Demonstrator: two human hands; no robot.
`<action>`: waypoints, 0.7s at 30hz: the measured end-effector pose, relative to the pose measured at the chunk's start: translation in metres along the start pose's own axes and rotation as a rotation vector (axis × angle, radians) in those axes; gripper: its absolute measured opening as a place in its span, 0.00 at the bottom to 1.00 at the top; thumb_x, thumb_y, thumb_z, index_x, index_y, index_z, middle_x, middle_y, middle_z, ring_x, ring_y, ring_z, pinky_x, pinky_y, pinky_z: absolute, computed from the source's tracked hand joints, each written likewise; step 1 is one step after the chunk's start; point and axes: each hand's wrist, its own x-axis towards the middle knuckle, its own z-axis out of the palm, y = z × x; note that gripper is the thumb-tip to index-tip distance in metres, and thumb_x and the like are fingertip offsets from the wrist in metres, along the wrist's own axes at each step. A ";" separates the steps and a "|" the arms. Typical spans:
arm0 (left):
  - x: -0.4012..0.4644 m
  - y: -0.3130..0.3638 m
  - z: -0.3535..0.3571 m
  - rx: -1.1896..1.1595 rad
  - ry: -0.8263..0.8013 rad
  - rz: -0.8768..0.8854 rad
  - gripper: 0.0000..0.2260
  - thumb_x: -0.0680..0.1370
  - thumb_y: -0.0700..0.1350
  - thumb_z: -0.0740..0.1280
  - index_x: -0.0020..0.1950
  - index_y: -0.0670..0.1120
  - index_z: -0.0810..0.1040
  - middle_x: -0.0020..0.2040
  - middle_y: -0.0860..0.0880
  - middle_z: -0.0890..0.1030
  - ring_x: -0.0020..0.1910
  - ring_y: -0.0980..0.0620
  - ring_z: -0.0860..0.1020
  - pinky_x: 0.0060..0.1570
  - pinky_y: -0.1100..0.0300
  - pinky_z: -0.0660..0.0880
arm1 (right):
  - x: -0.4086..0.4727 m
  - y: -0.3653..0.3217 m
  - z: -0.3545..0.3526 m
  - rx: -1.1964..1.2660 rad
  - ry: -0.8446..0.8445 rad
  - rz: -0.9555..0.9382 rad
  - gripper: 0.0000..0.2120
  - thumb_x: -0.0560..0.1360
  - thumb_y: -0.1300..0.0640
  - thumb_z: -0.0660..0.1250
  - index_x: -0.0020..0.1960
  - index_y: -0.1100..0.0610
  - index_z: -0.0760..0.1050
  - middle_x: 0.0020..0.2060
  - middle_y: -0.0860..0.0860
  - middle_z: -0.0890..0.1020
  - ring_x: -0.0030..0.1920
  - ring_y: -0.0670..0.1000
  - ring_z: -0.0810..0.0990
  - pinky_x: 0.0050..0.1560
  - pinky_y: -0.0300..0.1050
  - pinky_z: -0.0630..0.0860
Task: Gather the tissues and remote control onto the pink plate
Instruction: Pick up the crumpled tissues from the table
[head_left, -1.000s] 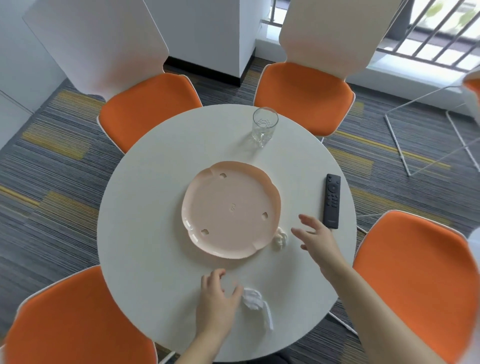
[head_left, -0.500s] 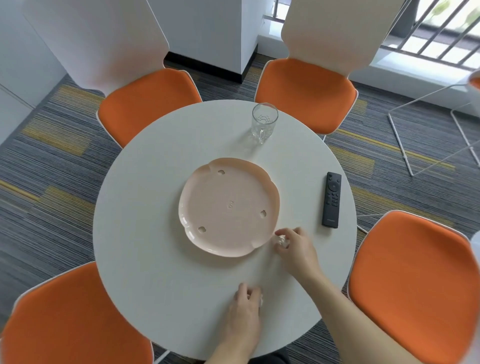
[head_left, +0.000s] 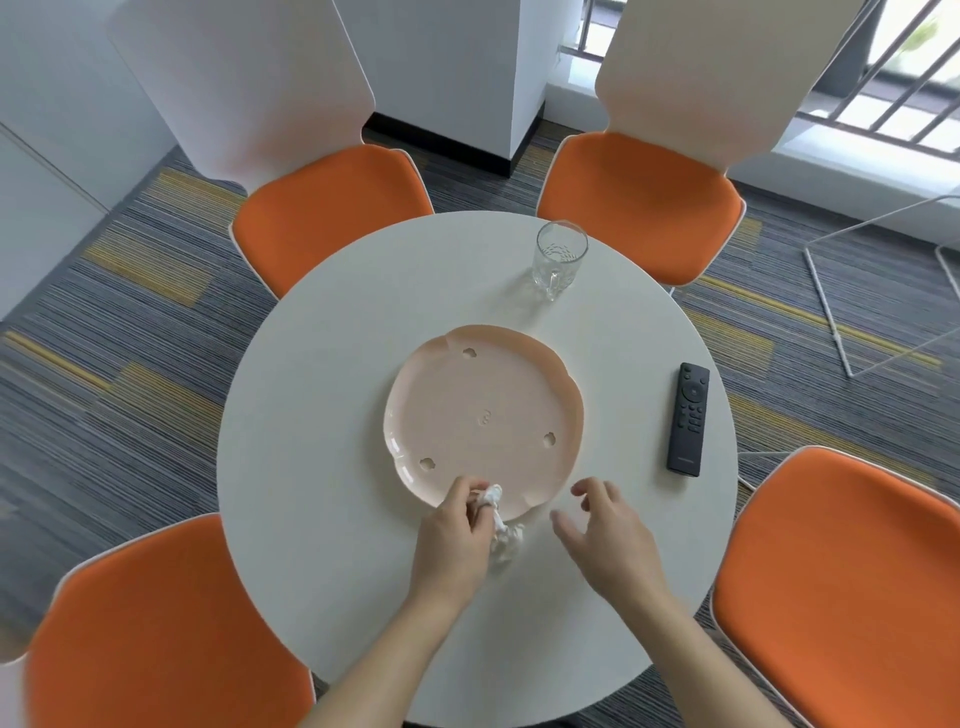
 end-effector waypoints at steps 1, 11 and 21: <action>0.003 -0.001 -0.003 0.005 0.017 0.000 0.06 0.75 0.42 0.67 0.50 0.51 0.78 0.36 0.55 0.82 0.36 0.56 0.79 0.34 0.71 0.70 | -0.004 -0.002 0.007 -0.046 -0.032 -0.004 0.22 0.73 0.39 0.63 0.60 0.50 0.70 0.53 0.46 0.76 0.48 0.52 0.80 0.41 0.45 0.69; -0.034 -0.039 -0.019 -0.103 -0.025 -0.176 0.04 0.74 0.45 0.70 0.42 0.55 0.82 0.36 0.53 0.83 0.37 0.56 0.80 0.39 0.62 0.76 | -0.031 -0.032 0.068 -0.088 -0.114 -0.104 0.09 0.75 0.52 0.59 0.52 0.50 0.74 0.41 0.49 0.76 0.42 0.56 0.79 0.35 0.47 0.64; 0.006 0.017 -0.026 -0.689 -0.331 -0.188 0.08 0.76 0.36 0.67 0.50 0.47 0.82 0.38 0.51 0.83 0.36 0.55 0.80 0.42 0.62 0.78 | -0.009 -0.075 -0.004 0.527 -0.077 -0.135 0.08 0.69 0.59 0.69 0.46 0.50 0.79 0.30 0.47 0.81 0.31 0.44 0.76 0.34 0.42 0.76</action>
